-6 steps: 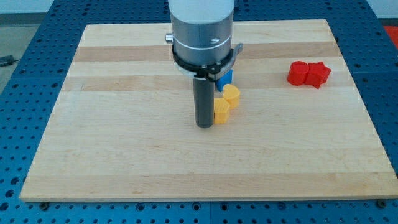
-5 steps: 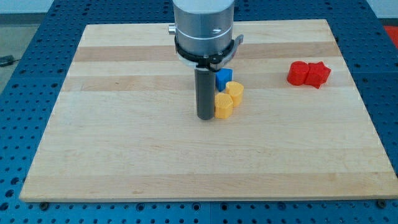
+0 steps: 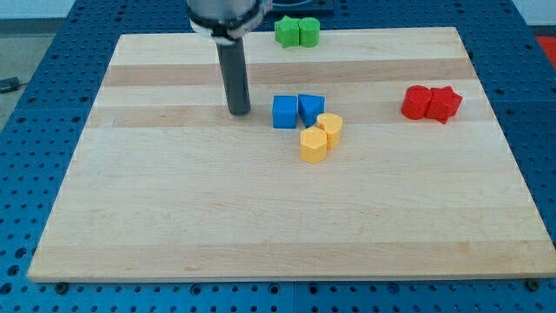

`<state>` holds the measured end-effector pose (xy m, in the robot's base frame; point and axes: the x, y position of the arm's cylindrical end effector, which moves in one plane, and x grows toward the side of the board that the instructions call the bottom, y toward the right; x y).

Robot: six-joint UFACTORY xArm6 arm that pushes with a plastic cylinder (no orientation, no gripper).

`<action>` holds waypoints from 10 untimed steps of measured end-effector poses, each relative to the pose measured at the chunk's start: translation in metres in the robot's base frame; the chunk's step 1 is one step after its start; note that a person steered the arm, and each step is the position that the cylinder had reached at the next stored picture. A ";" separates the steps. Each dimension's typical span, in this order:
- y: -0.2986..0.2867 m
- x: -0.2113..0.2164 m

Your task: Push blue blocks into yellow blocks

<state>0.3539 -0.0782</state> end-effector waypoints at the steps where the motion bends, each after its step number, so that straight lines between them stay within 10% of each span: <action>1: 0.042 -0.024; 10: 0.086 0.039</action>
<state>0.3931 0.0082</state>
